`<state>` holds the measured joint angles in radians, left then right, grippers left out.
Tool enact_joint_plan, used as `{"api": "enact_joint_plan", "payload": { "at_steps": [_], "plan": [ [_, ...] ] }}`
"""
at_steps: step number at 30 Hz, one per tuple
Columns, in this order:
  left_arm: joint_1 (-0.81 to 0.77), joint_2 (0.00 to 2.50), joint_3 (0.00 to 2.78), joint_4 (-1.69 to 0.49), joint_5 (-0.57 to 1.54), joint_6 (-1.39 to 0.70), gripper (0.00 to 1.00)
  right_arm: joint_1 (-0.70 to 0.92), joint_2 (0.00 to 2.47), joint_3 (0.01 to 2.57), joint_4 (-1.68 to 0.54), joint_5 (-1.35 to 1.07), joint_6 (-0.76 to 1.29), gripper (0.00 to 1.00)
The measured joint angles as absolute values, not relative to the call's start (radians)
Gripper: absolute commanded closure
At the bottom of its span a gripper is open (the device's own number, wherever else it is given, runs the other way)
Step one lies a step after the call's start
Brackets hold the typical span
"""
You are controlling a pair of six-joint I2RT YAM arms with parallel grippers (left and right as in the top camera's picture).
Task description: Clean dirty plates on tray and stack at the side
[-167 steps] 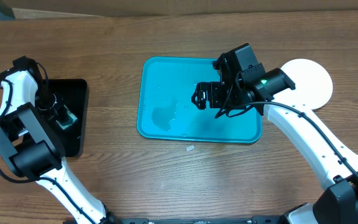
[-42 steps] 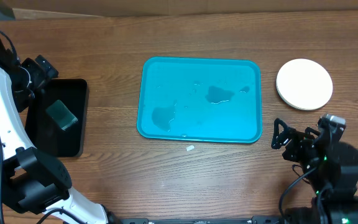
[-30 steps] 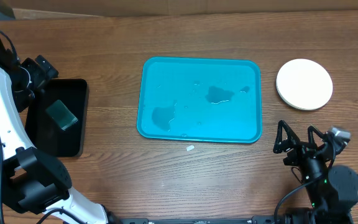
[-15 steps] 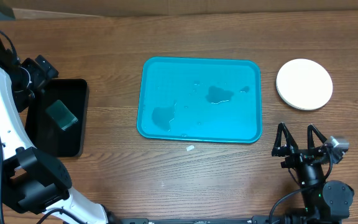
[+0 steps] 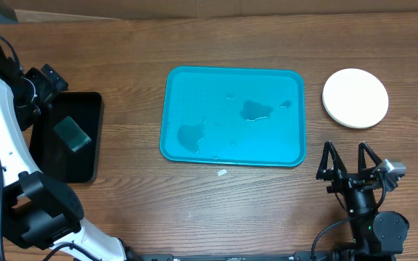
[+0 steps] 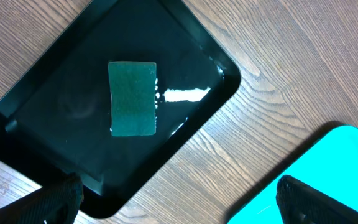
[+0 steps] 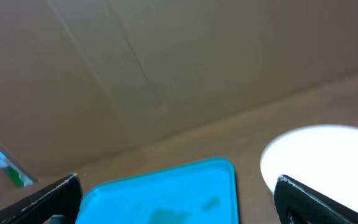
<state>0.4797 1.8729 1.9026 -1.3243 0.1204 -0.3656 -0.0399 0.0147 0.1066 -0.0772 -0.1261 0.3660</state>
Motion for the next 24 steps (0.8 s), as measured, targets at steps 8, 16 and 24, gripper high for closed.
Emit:
{"api": "enact_joint_plan", "payload": {
  "at_steps": [8, 16, 24],
  "plan": [
    [0.479, 1.873, 1.903, -1.324, 0.121, -0.366, 0.00, -0.039, 0.013, 0.019, 0.081, -0.126, 0.366, 0.00],
    [0.480, 1.873, 1.903, -1.324, 0.120, -0.366, 0.00, -0.039, 0.013, 0.019, 0.139, -0.123, 0.332, 0.00],
    [0.480, 1.873, 1.903, -1.324, 0.121, -0.366, 0.00, -0.039, 0.013, 0.019, 0.214, -0.123, 0.316, 0.00]
  ]
}}
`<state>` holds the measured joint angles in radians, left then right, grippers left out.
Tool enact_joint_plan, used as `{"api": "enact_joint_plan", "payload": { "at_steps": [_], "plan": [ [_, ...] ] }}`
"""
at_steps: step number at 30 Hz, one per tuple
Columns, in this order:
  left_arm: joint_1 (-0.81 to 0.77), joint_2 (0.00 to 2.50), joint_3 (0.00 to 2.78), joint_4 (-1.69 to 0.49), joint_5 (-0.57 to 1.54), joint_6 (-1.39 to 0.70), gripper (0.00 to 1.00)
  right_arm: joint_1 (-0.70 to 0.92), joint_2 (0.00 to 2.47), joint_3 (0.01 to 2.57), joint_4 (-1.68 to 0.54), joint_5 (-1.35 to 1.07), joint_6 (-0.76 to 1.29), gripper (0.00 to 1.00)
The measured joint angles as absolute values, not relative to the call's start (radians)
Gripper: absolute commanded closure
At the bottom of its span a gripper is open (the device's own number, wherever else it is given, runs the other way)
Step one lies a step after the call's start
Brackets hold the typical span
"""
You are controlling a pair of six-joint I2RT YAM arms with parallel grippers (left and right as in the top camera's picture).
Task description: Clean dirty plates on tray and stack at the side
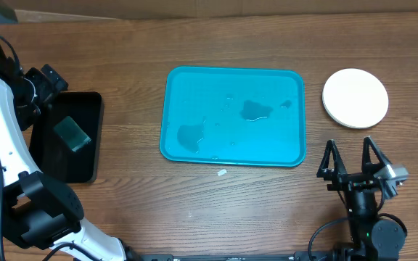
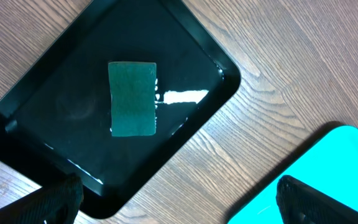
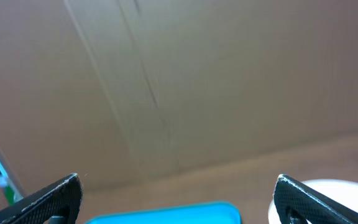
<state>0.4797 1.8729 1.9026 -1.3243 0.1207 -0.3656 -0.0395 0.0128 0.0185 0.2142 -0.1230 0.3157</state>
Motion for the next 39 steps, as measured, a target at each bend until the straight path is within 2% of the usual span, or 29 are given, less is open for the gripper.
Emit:
{"api": "enact_joint_plan", "payload": {
  "at_steps": [7, 19, 27, 39],
  "plan": [
    [0.480, 1.873, 1.903, -1.324, 0.120, -0.366, 0.00, -0.039, 0.013, 0.019, 0.319, -0.132, 0.313, 0.00],
    [0.480, 1.873, 1.903, -1.324, 0.120, -0.366, 0.00, -0.038, 0.011, 0.019, -0.076, -0.134, 0.162, 0.00],
    [0.480, 1.873, 1.903, -1.324, 0.121, -0.366, 0.00, -0.038, 0.011, 0.019, -0.077, -0.134, 0.061, 0.00],
    [0.480, 1.873, 1.903, -1.324, 0.120, -0.366, 0.00, -0.038, 0.011, 0.019, -0.077, -0.134, 0.039, 0.00]
  ]
}}
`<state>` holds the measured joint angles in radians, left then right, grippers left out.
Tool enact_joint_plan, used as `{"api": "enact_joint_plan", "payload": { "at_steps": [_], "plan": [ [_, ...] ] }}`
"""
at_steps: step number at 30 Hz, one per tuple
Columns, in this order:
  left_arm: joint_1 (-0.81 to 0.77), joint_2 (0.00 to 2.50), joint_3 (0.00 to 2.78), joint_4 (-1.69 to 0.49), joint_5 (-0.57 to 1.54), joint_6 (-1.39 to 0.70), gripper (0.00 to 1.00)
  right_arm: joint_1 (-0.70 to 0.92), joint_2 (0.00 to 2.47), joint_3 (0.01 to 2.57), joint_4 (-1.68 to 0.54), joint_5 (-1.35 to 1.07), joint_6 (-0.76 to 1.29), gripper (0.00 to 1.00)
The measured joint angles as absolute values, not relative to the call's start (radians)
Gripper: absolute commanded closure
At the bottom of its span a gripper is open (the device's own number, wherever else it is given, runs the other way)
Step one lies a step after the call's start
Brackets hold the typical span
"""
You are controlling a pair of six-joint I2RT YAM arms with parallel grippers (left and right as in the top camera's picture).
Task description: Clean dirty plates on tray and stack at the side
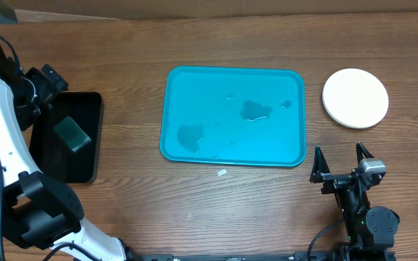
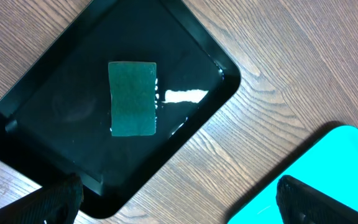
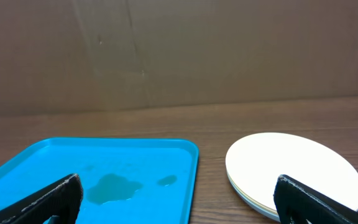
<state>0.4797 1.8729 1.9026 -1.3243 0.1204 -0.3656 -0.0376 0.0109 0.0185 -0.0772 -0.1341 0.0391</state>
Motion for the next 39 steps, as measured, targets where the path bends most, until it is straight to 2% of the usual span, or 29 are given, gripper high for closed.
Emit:
{"api": "enact_joint_plan", "payload": {
  "at_steps": [26, 33, 36, 39],
  "plan": [
    [0.480, 1.873, 1.903, -1.325, 0.119, -0.363, 0.00, -0.038, 0.011, 0.019, -0.077, -0.133, 0.033, 0.00],
    [0.479, 1.873, 1.901, -1.409, 0.094, -0.339, 0.00, -0.038, 0.011, 0.019, -0.077, -0.134, 0.033, 0.00],
    [0.471, 1.866, 1.862, -1.419, 0.094, -0.337, 0.00, -0.038, 0.011, 0.019, -0.077, -0.133, 0.033, 0.00],
    [0.432, 1.821, 1.752, -1.329, 0.094, -0.336, 0.00, -0.038, 0.011, 0.019, -0.077, -0.134, 0.033, 0.00]
  ]
}}
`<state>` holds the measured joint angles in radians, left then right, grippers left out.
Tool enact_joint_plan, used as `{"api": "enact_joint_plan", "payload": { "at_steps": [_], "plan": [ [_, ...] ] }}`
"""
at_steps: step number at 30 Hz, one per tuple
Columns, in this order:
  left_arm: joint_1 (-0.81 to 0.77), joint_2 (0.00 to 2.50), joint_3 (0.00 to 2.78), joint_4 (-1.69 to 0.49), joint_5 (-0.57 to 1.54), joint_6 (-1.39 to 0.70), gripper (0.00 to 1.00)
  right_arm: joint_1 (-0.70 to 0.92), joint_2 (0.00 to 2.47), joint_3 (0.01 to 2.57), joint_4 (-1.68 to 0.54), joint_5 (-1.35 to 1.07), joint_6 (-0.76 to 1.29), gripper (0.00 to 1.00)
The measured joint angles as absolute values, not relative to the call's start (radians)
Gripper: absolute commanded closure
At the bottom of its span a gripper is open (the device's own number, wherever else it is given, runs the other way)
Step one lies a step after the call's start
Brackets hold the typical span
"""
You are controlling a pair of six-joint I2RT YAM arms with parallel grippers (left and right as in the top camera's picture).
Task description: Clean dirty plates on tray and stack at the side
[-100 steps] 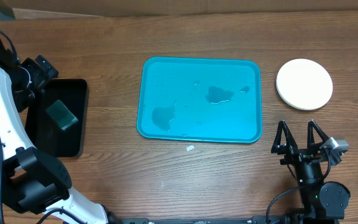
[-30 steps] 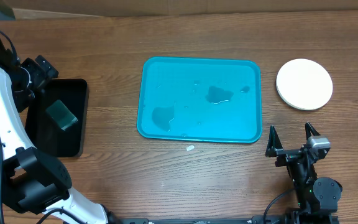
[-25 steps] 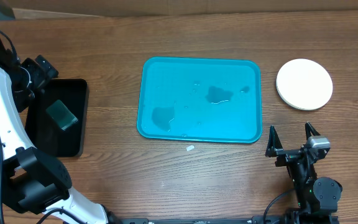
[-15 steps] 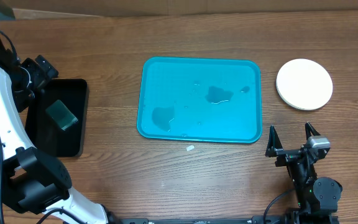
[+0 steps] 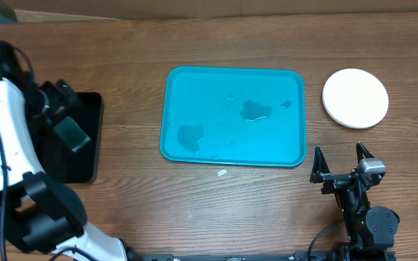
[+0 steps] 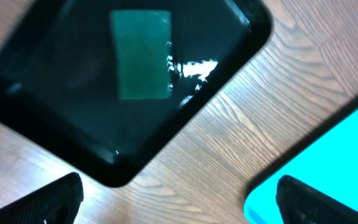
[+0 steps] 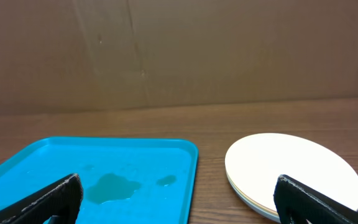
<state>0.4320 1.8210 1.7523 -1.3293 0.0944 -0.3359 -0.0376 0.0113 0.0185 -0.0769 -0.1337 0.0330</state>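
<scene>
The blue tray (image 5: 194, 87) lies mid-table, holding only wet patches (image 5: 255, 110) and no plates. A stack of white plates (image 5: 355, 98) rests on the table to its right, also in the right wrist view (image 7: 294, 168). A green sponge (image 5: 72, 133) lies in the black tray (image 5: 85, 170), seen from above by the left wrist (image 6: 140, 54). My left gripper (image 5: 58, 98) hovers open over that tray's far edge with nothing in it. My right gripper (image 5: 343, 165) stands open and empty near the front edge, facing the blue tray (image 7: 55, 168).
A small white scrap (image 5: 222, 172) lies on the wood just in front of the blue tray. A brown cardboard wall (image 7: 179, 50) closes the far side. In the left wrist view, bare wood separates the black tray (image 6: 61, 99) from the blue tray's corner (image 6: 328, 162).
My left gripper has shifted a little right and toward the front over the black tray; the sponge now sits higher in its view. The right arm has not moved.
My right gripper stood open at the front right, tilted up at the cardboard wall, then tilted further up. By the last earlier moment it sat level, facing tray and plates. The left gripper stayed open above the sponge throughout, and has now moved slightly.
</scene>
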Motion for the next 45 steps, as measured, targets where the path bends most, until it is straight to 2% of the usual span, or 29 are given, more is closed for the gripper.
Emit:
{"api": "enact_joint_plan", "payload": {
  "at_steps": [10, 14, 29, 35, 45],
  "plan": [
    [0.134, 1.372, 1.203, -0.768, 0.107, -0.221, 0.00, -0.038, 0.011, 0.019, -0.077, -0.133, 0.033, 0.00],
    [0.064, 1.250, 0.978, -0.562, 0.105, -0.170, 0.00, -0.038, 0.011, 0.019, -0.077, -0.133, 0.033, 0.00],
    [0.052, 0.771, 0.273, -0.068, 0.101, -0.128, 0.00, -0.038, 0.011, 0.019, -0.078, -0.134, 0.033, 0.00],
    [0.052, 0.569, 0.120, 0.036, 0.101, -0.127, 0.00, -0.038, 0.011, 0.019, -0.078, -0.134, 0.033, 0.00],
    [0.053, 0.329, 0.015, 0.006, 0.088, -0.127, 0.00, -0.038, 0.011, 0.019, -0.078, -0.134, 0.033, 0.00]
  ]
}}
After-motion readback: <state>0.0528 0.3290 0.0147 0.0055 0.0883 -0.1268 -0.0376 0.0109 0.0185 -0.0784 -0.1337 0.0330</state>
